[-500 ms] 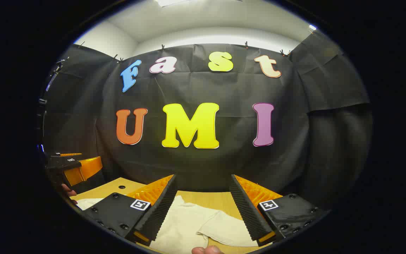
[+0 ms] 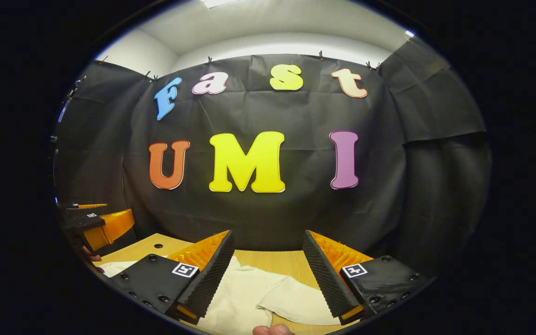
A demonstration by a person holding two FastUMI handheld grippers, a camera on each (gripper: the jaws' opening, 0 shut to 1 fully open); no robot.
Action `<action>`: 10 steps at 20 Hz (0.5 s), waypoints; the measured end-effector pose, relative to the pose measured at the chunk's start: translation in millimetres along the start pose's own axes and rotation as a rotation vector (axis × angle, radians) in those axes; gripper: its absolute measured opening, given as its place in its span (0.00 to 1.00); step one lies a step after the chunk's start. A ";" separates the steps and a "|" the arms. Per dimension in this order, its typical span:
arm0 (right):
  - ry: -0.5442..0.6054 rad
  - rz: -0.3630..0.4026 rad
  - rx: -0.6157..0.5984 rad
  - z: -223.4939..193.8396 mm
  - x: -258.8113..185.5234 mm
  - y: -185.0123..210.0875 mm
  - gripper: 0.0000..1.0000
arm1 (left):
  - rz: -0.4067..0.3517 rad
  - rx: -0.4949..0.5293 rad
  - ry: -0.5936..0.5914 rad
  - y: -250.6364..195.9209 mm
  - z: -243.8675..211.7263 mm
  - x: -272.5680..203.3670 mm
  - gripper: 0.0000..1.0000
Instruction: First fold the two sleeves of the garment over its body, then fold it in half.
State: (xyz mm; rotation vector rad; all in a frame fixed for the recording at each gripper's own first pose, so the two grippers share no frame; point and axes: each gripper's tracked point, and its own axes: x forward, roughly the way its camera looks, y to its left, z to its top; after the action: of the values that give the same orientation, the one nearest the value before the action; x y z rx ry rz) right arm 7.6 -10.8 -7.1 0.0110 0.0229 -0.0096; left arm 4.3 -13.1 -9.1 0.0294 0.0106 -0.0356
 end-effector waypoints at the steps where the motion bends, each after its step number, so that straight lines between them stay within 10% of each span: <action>1: 0.001 0.002 -0.002 0.2 0.8 -0.6 0.96 | -0.007 -0.002 0.002 -2.2 -0.6 0.9 0.98; 10: 0.086 0.034 -0.006 -28.0 4.6 -23.7 0.94 | -0.058 0.030 0.047 -22.5 -25.3 6.7 0.98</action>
State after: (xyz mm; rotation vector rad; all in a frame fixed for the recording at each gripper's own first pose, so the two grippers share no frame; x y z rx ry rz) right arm 11.4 -34.2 -35.5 0.0056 0.1084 0.0254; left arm 9.9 -35.0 -35.2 0.0598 0.0583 -0.0927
